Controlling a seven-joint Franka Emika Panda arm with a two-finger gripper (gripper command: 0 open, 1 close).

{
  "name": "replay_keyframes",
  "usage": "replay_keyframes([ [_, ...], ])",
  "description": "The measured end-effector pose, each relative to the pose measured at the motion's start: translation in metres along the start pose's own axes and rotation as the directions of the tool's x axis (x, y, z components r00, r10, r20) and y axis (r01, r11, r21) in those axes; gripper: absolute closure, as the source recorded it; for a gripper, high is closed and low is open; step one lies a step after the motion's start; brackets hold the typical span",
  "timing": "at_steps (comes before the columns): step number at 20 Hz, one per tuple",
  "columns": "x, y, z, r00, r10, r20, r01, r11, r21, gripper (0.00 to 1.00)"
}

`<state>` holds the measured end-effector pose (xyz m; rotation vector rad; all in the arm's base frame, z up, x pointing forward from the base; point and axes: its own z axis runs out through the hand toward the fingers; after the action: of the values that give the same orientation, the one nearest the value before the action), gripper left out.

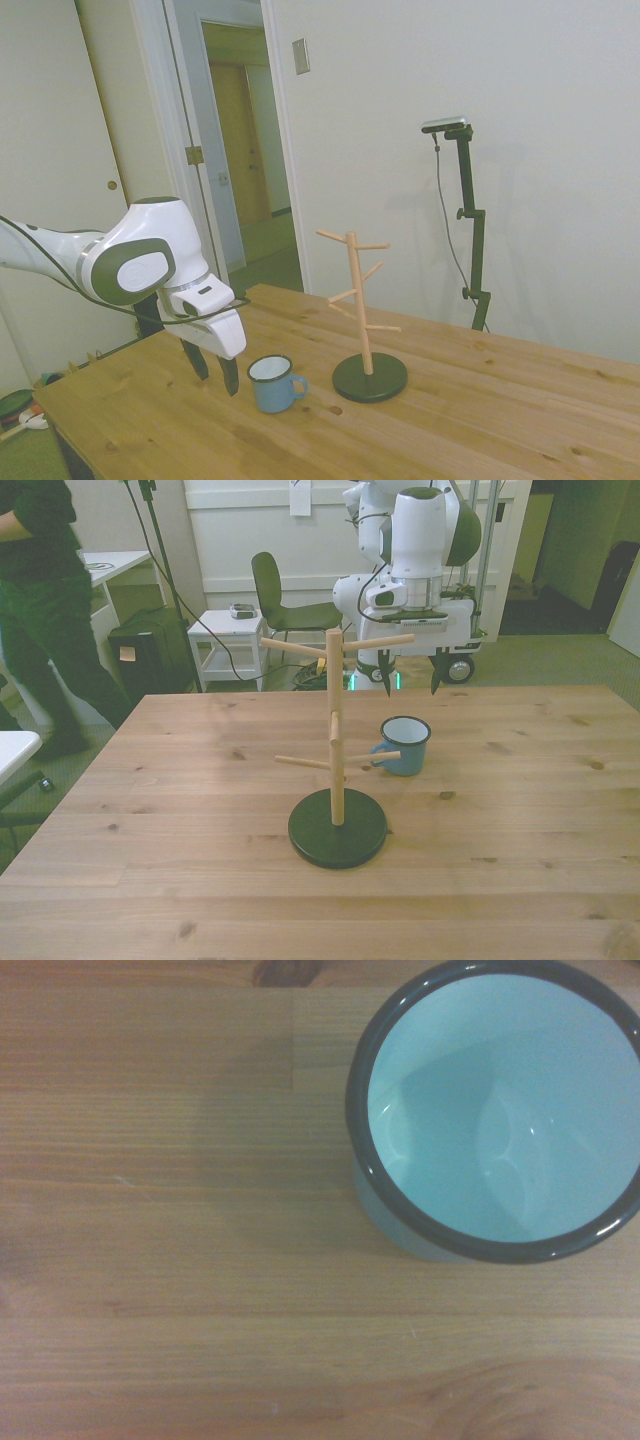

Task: Hang the mug

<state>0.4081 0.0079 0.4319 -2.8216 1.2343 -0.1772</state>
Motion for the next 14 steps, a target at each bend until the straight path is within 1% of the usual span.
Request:
replay_keyframes([
  [4,0.001,-0.003,-0.001,1.000,-0.014,-0.003,0.014,1.000,-0.001,0.00],
  [8,0.000,-0.017,-0.007,0.999,-0.038,-0.016,0.038,0.999,0.003,0.00],
  [14,0.012,-0.034,-0.001,0.998,-0.063,-0.020,0.063,0.998,-0.018,0.00],
])
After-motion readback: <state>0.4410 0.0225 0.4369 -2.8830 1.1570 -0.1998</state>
